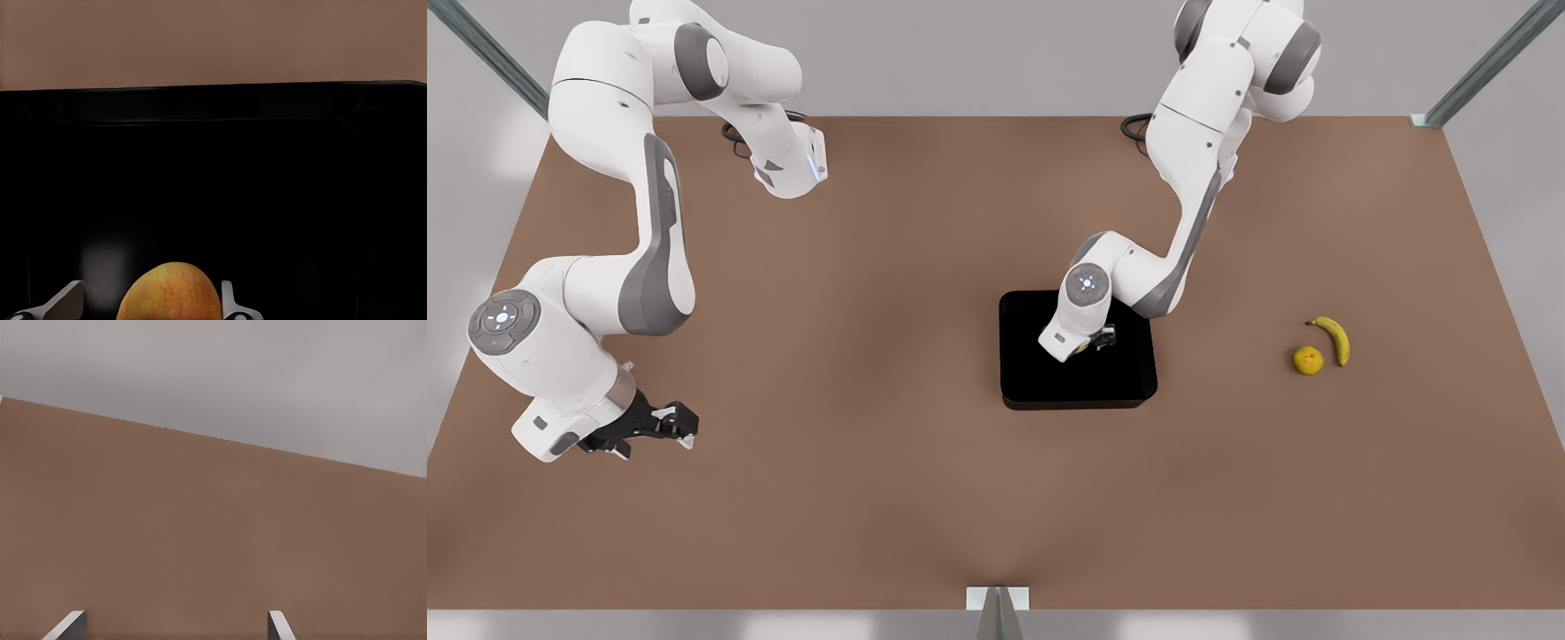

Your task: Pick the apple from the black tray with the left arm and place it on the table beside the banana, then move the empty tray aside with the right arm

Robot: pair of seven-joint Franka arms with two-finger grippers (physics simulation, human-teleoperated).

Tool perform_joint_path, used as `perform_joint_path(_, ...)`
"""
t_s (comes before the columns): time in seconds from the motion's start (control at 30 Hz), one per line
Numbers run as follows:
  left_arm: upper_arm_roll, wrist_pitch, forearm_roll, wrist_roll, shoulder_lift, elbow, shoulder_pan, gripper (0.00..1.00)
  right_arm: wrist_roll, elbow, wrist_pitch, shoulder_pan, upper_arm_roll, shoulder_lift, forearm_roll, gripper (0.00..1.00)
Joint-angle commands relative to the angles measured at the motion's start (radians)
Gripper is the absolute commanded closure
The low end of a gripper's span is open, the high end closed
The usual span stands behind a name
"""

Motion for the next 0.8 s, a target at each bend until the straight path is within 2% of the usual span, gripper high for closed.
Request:
perform_joint_path(0.0,-0.001,0.099,0.017,-0.159,-0.017,-0.047,-0.001,0.00,-0.007,0.001,-0.001,0.000,0.000,-0.001,-0.001,0.00)
perform_joint_path(0.33,-0.022,0.249,0.003,-0.280,-0.001,-0.072,-0.014,0.00,-0.007,0.001,-0.001,0.002,0.000,-0.001,-0.001,0.00)
perform_joint_path(0.4,-0.021,0.279,0.035,-0.265,-0.030,-0.133,-0.014,0.00,-0.007,0.001,-0.001,0.002,0.000,-0.001,-0.001,0.00)
perform_joint_path(0.57,-0.021,0.277,0.116,-0.282,-0.053,-0.179,-0.015,0.00,-0.007,0.001,-0.001,0.002,0.000,-0.001,-0.001,0.00)
perform_joint_path(0.77,-0.021,0.282,0.120,-0.323,-0.053,-0.213,-0.047,0.00,-0.007,0.001,-0.001,0.002,0.000,-0.001,-0.001,0.00)
